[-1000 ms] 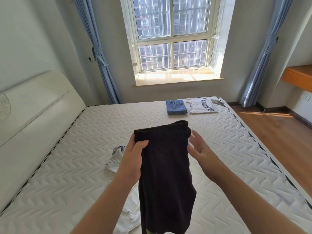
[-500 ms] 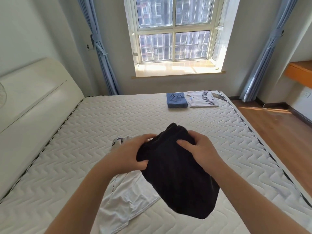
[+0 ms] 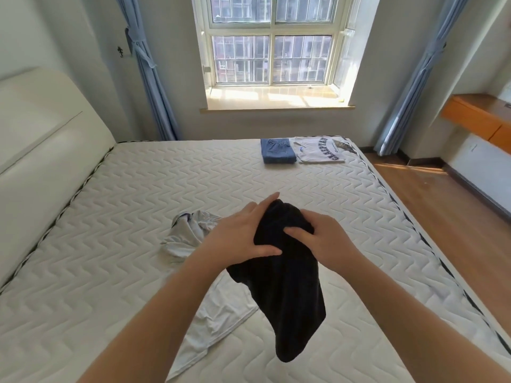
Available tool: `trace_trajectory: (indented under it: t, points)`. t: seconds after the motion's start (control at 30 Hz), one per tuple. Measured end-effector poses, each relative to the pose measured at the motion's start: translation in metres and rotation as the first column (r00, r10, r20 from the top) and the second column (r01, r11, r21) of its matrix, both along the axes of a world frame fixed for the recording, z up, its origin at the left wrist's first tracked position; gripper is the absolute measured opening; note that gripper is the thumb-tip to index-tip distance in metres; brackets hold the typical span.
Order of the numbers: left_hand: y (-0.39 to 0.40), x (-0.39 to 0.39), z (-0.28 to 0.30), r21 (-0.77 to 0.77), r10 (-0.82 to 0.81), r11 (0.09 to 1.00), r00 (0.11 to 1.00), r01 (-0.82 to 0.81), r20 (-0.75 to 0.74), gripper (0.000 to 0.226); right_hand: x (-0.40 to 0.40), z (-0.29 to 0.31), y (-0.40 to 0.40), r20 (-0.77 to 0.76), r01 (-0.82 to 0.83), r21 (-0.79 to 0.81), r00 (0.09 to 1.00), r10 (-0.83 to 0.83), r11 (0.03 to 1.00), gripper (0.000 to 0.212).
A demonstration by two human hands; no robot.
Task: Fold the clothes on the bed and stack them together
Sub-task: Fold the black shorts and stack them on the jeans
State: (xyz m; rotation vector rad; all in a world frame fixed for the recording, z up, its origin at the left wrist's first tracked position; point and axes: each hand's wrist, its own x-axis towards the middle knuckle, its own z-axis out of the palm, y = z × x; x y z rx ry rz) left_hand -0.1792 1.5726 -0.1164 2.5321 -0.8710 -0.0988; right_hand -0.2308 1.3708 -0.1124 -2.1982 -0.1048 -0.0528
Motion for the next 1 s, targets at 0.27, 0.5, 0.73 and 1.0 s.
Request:
trace_trajectory:
  t: [0.27, 0.5, 0.73, 1.0]
  points:
    - [-0.005, 0.011, -0.019, 0.024, -0.021, 0.999, 0.995, 0.023, -0.094, 0.083, -0.011, -0.01, 0.004, -0.068, 0.011, -0.063, 0.998, -0.015, 0.998, 0.026]
    - [-0.011, 0.014, -0.014, 0.068, -0.104, 0.992, 0.993, 0.107, -0.048, 0.022, -0.029, -0.044, -0.016, -0.143, 0.088, 0.043, 0.986, -0.081, 0.995, 0.034]
    - [-0.034, 0.003, -0.001, 0.058, -0.098, 0.993, 0.995, 0.099, -0.008, 0.021, -0.05, -0.133, -0.08, -0.496, 0.444, 0.228, 0.819, -0.289, 0.867, 0.057]
    - [-0.095, -0.015, 0.034, 0.011, -0.07, 0.997, 0.997, 0.07, -0.022, 0.023, -0.071, -0.208, -0.151, -0.797, 0.649, 0.236, 0.555, -0.238, 0.723, 0.084]
